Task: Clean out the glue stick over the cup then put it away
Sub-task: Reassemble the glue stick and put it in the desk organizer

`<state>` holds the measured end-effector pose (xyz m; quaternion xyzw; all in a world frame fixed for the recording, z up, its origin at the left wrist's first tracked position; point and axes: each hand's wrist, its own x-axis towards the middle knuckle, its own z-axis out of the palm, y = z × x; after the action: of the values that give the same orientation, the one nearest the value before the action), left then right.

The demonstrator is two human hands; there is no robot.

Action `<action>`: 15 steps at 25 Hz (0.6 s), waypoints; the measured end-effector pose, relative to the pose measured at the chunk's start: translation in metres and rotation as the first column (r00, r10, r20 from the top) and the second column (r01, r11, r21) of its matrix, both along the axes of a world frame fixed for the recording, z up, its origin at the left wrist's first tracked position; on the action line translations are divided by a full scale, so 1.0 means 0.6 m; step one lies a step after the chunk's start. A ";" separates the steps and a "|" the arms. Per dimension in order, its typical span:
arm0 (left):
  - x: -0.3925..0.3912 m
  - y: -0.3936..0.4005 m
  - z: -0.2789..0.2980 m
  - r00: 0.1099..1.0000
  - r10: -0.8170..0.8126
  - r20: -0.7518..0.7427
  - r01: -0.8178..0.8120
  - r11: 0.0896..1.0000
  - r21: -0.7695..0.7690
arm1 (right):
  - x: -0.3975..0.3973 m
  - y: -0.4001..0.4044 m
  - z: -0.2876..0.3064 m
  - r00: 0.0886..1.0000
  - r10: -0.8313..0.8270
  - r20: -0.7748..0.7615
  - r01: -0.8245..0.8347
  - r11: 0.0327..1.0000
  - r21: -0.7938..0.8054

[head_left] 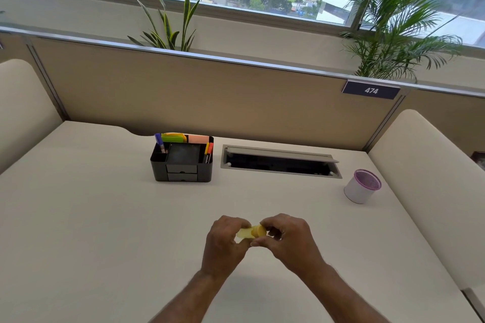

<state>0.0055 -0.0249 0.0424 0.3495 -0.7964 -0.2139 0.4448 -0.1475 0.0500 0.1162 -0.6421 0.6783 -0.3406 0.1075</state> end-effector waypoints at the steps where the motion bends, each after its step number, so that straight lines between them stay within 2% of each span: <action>1: 0.002 -0.002 -0.004 1.000 -0.005 0.000 0.005 1.000 0.009 | 0.002 -0.002 -0.003 1.000 -0.004 0.012 0.004 1.000 0.007; 8: 0.031 -0.038 -0.034 0.997 -0.002 0.078 -0.003 0.998 0.064 | 0.024 -0.044 -0.024 0.981 -0.087 0.176 0.074 0.994 0.079; 12: 0.090 -0.083 -0.059 0.960 0.089 0.267 -0.131 0.981 0.143 | 0.039 -0.107 -0.015 0.979 -0.102 0.174 0.094 0.994 0.059; 15: 0.146 -0.122 -0.077 0.889 0.170 0.426 -0.241 0.963 0.120 | 0.060 -0.176 -0.004 0.978 -0.089 0.191 0.086 0.996 0.023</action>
<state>0.0932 -0.0982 -0.0041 0.5058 -0.8094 -0.1538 0.2558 -0.1114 -0.0555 0.1138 -0.5749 0.6949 -0.4006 0.1617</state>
